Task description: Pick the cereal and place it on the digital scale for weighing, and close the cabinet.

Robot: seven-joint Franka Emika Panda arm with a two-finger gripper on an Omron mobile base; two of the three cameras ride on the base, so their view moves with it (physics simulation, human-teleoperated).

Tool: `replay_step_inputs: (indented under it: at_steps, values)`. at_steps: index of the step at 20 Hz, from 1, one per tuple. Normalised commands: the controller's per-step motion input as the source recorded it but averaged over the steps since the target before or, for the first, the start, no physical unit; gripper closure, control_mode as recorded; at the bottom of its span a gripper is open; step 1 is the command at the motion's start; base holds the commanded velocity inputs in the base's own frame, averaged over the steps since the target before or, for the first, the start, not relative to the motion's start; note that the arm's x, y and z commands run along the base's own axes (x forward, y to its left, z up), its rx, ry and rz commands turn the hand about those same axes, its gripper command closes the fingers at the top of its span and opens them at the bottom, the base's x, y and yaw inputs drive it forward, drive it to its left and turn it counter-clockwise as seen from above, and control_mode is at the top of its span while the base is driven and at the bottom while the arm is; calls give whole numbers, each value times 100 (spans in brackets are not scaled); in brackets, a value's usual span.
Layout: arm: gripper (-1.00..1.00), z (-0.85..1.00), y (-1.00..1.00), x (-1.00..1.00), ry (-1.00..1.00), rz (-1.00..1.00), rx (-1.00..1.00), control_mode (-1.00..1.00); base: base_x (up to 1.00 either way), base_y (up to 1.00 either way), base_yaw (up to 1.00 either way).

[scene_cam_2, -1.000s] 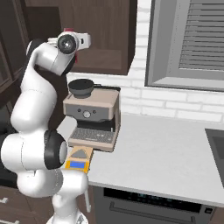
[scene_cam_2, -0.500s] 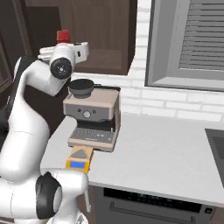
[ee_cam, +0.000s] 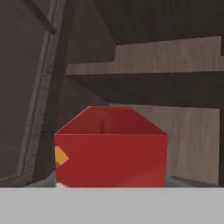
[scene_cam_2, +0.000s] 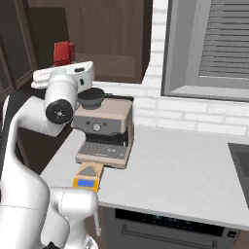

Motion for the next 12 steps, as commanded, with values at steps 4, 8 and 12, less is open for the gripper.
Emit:
replay_step_inputs:
  at_steps: [4, 8, 12]
  values:
    - [100, 19, -40, -100, 16, 2, 0, -100, 0, 0, 0]
    - [100, 5, -34, -100, 18, 14, 0, -100, 0, 0, 0]
    - [100, -24, -42, -100, 11, 33, -2, -100, 0, 0, 0]
